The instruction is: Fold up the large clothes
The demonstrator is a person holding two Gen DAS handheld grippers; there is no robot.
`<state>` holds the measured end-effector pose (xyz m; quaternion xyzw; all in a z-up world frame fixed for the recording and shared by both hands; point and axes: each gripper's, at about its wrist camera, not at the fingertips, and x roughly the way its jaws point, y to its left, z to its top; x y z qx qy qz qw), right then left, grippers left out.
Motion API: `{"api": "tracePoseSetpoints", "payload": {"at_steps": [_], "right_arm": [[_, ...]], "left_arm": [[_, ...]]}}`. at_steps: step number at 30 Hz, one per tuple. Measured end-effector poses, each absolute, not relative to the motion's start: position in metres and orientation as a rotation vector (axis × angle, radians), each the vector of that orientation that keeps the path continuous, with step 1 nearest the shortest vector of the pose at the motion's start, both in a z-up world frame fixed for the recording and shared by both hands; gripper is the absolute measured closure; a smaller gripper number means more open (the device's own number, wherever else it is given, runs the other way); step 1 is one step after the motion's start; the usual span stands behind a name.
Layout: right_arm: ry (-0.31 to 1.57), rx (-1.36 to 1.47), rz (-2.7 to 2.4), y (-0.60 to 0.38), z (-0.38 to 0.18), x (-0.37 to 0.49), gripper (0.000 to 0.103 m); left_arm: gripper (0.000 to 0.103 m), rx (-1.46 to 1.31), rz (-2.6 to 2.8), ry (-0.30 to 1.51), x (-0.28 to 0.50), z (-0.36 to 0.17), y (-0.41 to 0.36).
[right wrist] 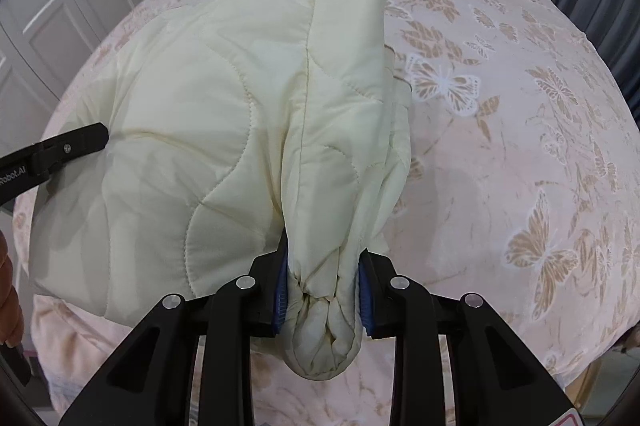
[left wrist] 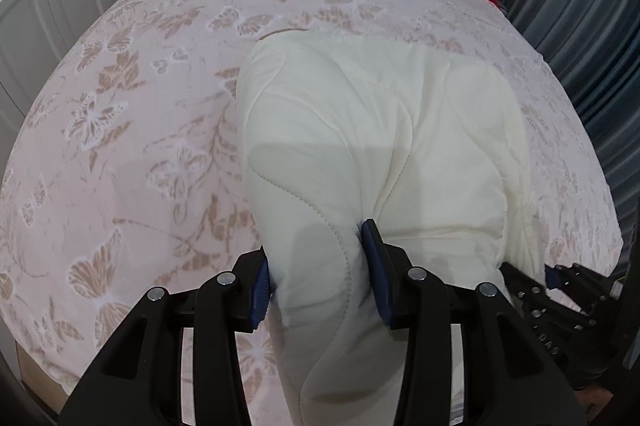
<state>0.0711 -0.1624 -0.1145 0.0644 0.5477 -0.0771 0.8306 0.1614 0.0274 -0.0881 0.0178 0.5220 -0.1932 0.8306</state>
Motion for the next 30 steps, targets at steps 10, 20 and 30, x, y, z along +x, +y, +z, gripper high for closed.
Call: {"api": "tracePoseSetpoints", "payload": {"at_steps": [10,20,30], "right_arm": [[1.039,0.063,-0.213,-0.158,-0.071,0.065,0.078],[1.158,0.09,-0.241,-0.186,-0.132,0.065,0.07],[1.116,0.313,-0.211,-0.22,-0.082,0.04,0.058]], "left_arm": [[0.064,-0.004,-0.473,0.99,0.162,-0.058,0.025],[0.055,0.027,-0.456,1.111,0.168,-0.128,0.0],[0.039,0.07,-0.393,1.036,0.159,-0.074,0.016]]}}
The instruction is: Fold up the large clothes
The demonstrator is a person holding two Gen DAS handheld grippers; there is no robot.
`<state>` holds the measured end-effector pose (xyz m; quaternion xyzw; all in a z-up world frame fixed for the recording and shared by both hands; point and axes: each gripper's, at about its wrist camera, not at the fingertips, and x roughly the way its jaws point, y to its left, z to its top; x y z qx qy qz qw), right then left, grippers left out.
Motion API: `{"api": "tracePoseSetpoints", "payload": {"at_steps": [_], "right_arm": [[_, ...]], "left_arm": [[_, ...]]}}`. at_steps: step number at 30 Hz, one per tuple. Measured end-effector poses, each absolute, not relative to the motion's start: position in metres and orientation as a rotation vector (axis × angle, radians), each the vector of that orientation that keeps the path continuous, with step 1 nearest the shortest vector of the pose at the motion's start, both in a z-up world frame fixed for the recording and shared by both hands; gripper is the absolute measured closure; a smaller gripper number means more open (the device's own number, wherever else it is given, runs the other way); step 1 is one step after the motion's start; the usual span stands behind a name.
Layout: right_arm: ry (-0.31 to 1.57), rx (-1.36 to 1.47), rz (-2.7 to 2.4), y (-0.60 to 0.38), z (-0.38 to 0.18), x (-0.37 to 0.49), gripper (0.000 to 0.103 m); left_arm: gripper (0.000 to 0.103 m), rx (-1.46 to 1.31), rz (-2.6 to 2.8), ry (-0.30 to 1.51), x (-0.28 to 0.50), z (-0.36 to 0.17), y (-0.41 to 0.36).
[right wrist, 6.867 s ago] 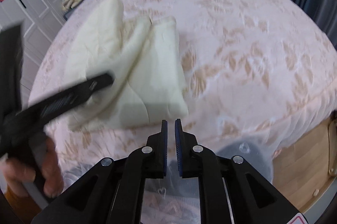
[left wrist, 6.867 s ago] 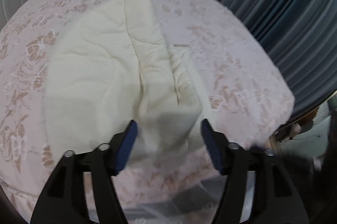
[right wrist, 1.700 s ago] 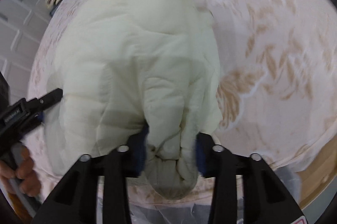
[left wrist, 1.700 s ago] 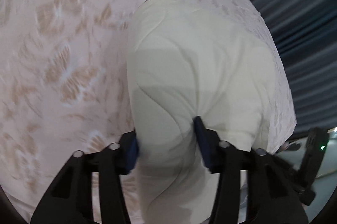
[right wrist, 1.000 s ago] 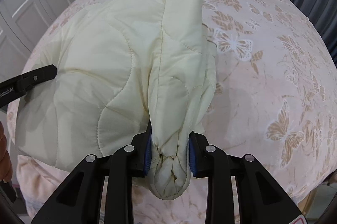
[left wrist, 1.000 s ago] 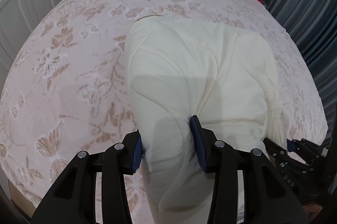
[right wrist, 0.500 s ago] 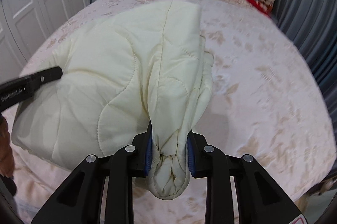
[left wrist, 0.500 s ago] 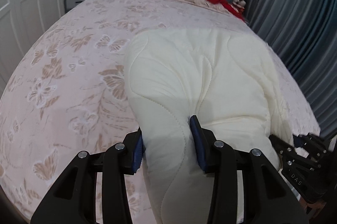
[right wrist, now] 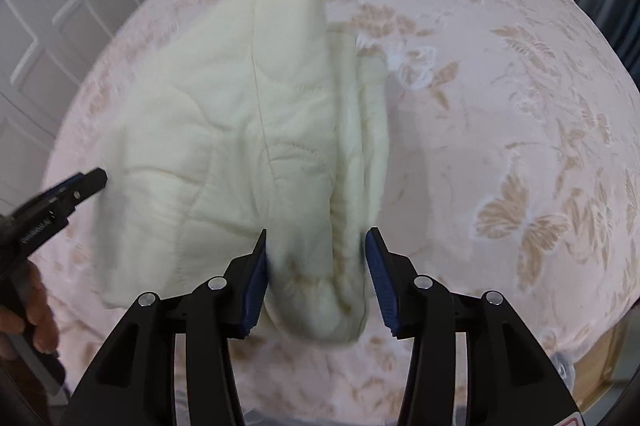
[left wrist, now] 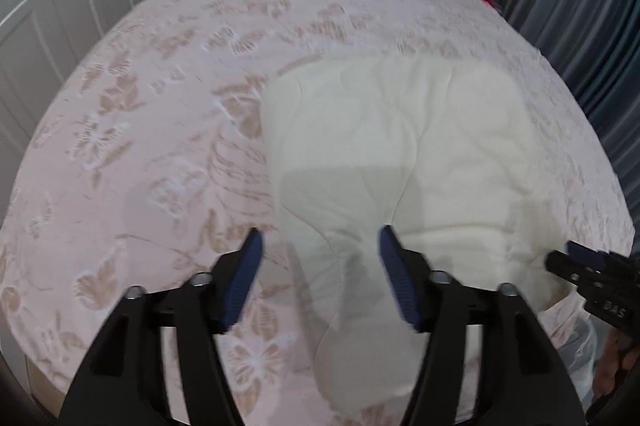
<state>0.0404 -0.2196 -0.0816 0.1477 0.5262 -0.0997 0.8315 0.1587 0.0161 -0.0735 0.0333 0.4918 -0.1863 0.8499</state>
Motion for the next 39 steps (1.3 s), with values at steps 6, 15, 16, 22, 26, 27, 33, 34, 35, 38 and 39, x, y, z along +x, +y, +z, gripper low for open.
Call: {"api": "tracePoseSetpoints", "payload": {"at_steps": [6,15,16,22,26,27,33,34,35,38,39], "right_arm": [[1.06,0.27,-0.154,-0.208,-0.051,0.076,0.056],[1.146,0.275,-0.17,-0.219,-0.091,0.081,0.095],[1.151,0.267,-0.18,-0.219,-0.092,0.078,0.096],[1.215,0.196,-0.237,-0.219,-0.123,0.078,0.096],[1.241,0.175,-0.243,-0.22,-0.138,0.086,0.096],[1.246,0.174,-0.243,-0.221,-0.141,0.087,0.095],[1.253,0.184,-0.237,-0.223,-0.151,0.09,0.095],[1.251,0.185,-0.236,-0.222,-0.152,0.091,0.095],[1.248,0.183,-0.231,-0.222,-0.152,0.091,0.094],[1.187,0.225,-0.214,-0.225,-0.135,0.083,0.088],[1.162,0.24,-0.216,-0.226,-0.128,0.078,0.086]], "left_arm": [[0.039,-0.007,-0.34,1.067,0.183,-0.06,0.007],[0.04,0.023,-0.286,1.143,0.179,-0.079,0.001],[0.04,0.035,-0.292,1.151,0.176,-0.083,-0.001],[0.038,0.084,-0.284,1.171,0.167,-0.1,-0.015],[0.038,0.138,-0.263,1.159,0.166,-0.107,-0.025],[0.038,0.143,-0.26,1.158,0.166,-0.108,-0.027],[0.038,0.154,-0.242,1.167,0.169,-0.119,-0.034],[0.038,0.158,-0.239,1.165,0.169,-0.12,-0.035],[0.038,0.16,-0.236,1.163,0.169,-0.121,-0.035],[0.037,0.065,-0.273,1.175,0.167,-0.111,-0.022],[0.033,0.026,-0.286,1.19,0.169,-0.111,-0.016]]}}
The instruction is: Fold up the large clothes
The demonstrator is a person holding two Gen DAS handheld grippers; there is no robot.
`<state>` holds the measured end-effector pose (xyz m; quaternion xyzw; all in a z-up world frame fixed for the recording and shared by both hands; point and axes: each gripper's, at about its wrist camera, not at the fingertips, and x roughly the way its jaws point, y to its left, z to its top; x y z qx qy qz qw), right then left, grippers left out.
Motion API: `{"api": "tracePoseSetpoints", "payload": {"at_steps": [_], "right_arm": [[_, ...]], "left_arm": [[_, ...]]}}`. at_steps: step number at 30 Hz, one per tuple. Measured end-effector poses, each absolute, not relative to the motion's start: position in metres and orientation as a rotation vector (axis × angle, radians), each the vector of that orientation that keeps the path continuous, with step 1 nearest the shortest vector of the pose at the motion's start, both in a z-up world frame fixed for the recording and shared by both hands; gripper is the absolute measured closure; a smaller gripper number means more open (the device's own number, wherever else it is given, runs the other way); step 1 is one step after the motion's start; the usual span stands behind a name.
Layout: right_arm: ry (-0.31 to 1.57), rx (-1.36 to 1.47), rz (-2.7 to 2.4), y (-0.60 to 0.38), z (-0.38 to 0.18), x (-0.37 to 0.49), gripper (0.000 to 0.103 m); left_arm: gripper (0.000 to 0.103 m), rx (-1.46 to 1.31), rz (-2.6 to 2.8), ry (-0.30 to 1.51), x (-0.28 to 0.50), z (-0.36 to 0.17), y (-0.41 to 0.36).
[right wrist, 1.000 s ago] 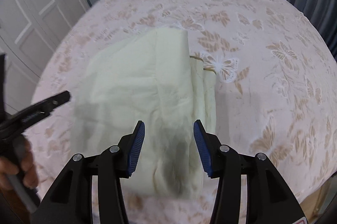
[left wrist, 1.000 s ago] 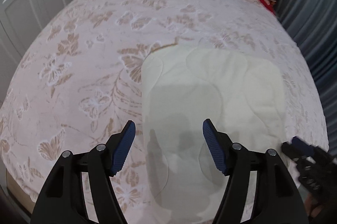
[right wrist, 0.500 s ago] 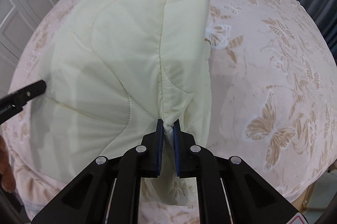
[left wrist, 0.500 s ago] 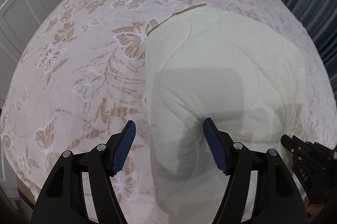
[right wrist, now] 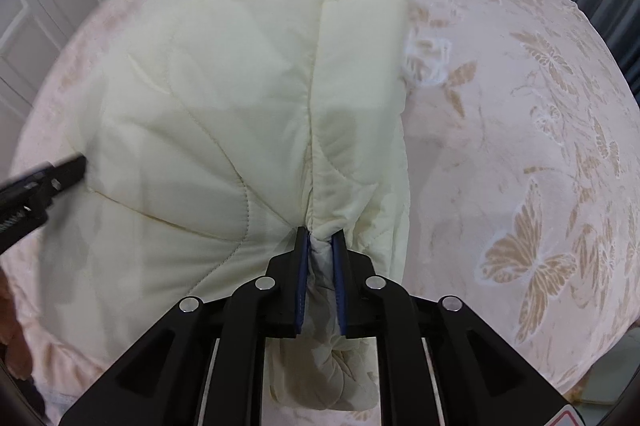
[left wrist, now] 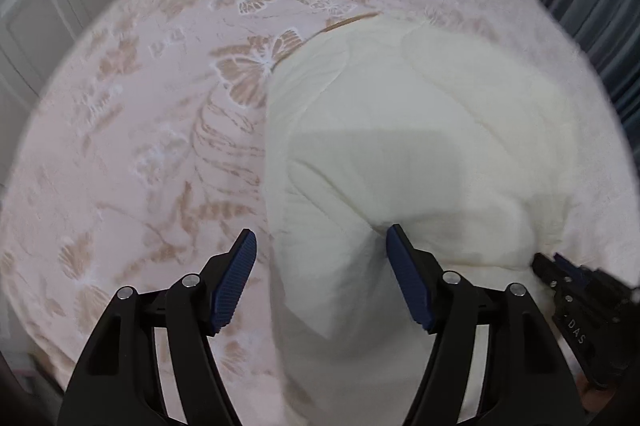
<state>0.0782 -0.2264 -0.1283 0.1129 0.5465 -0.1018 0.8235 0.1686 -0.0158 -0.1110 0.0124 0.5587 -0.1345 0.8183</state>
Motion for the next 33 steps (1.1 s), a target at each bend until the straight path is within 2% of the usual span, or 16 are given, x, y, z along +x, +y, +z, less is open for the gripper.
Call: {"api": "tracePoseSetpoints", "payload": {"at_steps": [1,2,4,6,7,10,11,14,18,21,24,29,33], "right_arm": [[1.146,0.247,-0.233,-0.229,-0.123,0.073,0.074],[1.136,0.247,-0.255,-0.232,-0.12,0.07,0.062],[1.152,0.285,-0.252,-0.238,-0.127,0.07,0.053],[1.192,0.378,-0.217,-0.245,-0.143,0.076,0.052],[1.2,0.41,-0.213,-0.247,-0.149,0.078,0.055],[1.187,0.433,-0.178,-0.241,-0.15,0.089,0.079],[1.165,0.377,-0.179,-0.232,-0.142,0.095,0.083],[1.082,0.264,-0.183,-0.21,-0.123,0.114,0.086],[1.058,0.238,-0.167,-0.2,-0.121,0.144,0.086],[1.122,0.157,-0.18,-0.192,-0.146,0.155,0.084],[1.171,0.121,-0.171,-0.188,-0.135,0.14,0.079],[1.249,0.122,-0.101,-0.177,-0.13,0.094,0.088],[1.177,0.288,-0.145,-0.195,-0.132,0.081,0.089]], "left_arm": [[0.026,-0.021,-0.293,1.217,0.17,-0.112,-0.008],[0.025,-0.076,-0.298,1.243,0.172,-0.116,0.001],[0.017,-0.162,-0.303,1.281,0.176,-0.127,0.01],[0.015,-0.239,-0.334,1.318,0.18,-0.14,0.012],[0.015,-0.304,-0.373,1.336,0.183,-0.147,0.013],[0.035,-0.376,-0.418,1.34,0.189,-0.149,0.013],[0.043,-0.333,-0.434,1.308,0.192,-0.139,0.009],[0.054,-0.238,-0.445,1.198,0.199,-0.112,0.004],[0.054,-0.142,-0.403,1.091,0.214,-0.093,0.007],[0.049,0.02,-0.356,1.149,0.222,-0.124,-0.006],[0.048,0.049,-0.351,1.145,0.206,-0.119,0.005],[0.048,0.126,-0.384,1.153,0.17,-0.113,0.01],[0.048,0.146,-0.35,1.123,0.155,-0.114,0.002]]}}
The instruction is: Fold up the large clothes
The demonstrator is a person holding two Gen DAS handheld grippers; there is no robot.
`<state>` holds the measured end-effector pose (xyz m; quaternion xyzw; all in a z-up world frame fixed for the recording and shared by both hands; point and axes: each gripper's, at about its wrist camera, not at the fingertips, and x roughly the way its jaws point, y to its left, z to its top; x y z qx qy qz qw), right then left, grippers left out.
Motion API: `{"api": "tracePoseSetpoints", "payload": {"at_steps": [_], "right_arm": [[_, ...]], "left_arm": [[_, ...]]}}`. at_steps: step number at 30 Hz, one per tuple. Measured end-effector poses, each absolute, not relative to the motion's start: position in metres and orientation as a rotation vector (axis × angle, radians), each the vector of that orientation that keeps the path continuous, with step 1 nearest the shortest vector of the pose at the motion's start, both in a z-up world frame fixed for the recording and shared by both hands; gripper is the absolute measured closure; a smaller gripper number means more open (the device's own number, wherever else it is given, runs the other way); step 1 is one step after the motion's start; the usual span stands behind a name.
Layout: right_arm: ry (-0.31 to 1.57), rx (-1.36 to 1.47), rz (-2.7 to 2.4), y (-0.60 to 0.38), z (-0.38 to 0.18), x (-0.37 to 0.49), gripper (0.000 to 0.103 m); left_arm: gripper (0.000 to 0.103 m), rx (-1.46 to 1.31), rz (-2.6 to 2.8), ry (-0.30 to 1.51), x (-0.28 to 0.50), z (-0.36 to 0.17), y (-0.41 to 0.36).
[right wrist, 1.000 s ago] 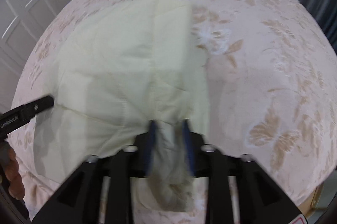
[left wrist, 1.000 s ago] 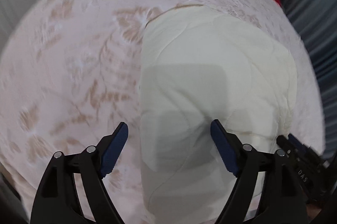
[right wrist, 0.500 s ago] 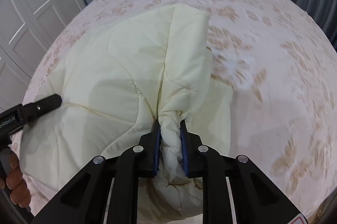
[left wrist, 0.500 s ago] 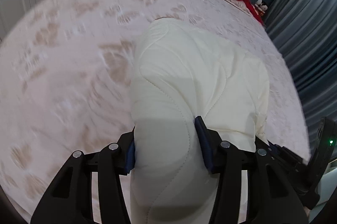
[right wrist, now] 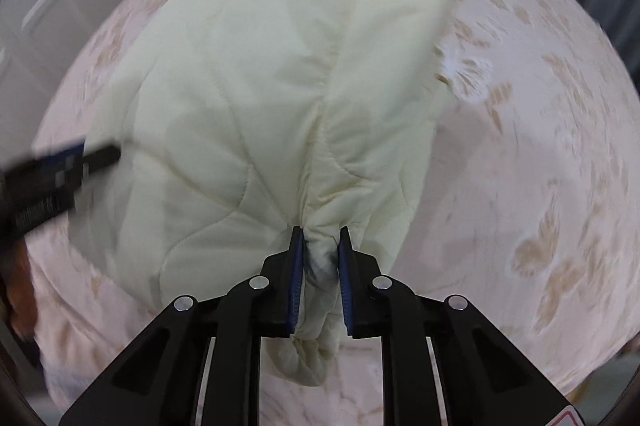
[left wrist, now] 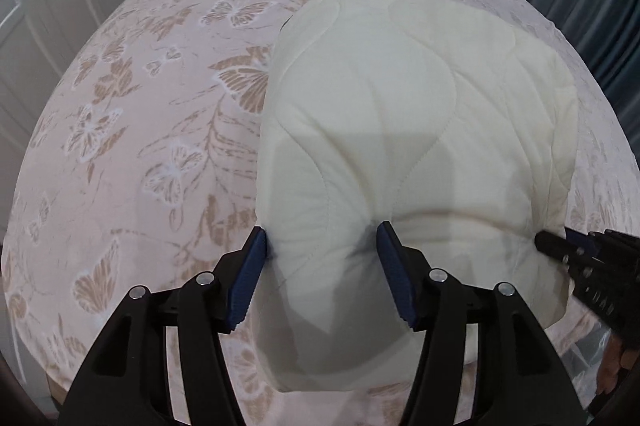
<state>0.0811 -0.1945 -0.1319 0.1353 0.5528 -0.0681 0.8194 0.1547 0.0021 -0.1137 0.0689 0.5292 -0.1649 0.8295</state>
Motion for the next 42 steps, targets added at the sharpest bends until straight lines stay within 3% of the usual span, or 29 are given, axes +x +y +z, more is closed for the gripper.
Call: {"api": "tracePoseSetpoints", "payload": {"at_steps": [3,5,8,12,14,16,20,27,34,39,42], "right_arm": [[1.119,0.436,-0.153,-0.214,-0.125,0.07,0.08],[1.113,0.483,-0.147,-0.218,-0.111,0.05,0.063],[1.143,0.499,-0.131,-0.208,-0.112,0.034,0.052],[1.215,0.58,-0.089,-0.202,-0.151,0.038,0.053],[1.224,0.608,-0.084,-0.206,-0.166,0.049,0.072],[1.206,0.529,-0.09,-0.2,-0.165,0.062,0.082],[1.09,0.211,-0.169,-0.182,-0.127,0.087,0.088],[1.214,0.206,-0.17,-0.186,-0.163,0.093,0.085],[1.227,0.285,-0.229,-0.192,-0.139,0.082,0.067],[1.203,0.314,-0.237,-0.189,-0.114,0.052,0.067],[1.159,0.3,-0.228,-0.179,-0.095,0.036,0.067]], "left_arm": [[0.047,0.047,-0.332,1.141,0.153,-0.103,0.012],[0.032,-0.042,-0.343,1.142,0.15,-0.092,0.03],[0.024,-0.089,-0.337,1.163,0.144,-0.093,0.051],[0.024,-0.256,-0.382,1.287,0.138,-0.13,0.069],[0.027,-0.318,-0.406,1.302,0.134,-0.142,0.067],[0.032,-0.28,-0.389,1.276,0.13,-0.142,0.058],[0.04,-0.19,-0.405,1.246,0.125,-0.134,0.029],[0.039,-0.005,-0.33,1.232,0.117,-0.149,0.001],[0.039,0.016,-0.295,1.217,0.11,-0.128,0.01],[0.04,0.099,-0.238,1.138,0.097,-0.097,0.008],[0.035,0.105,-0.222,1.105,0.088,-0.08,0.008]]}}
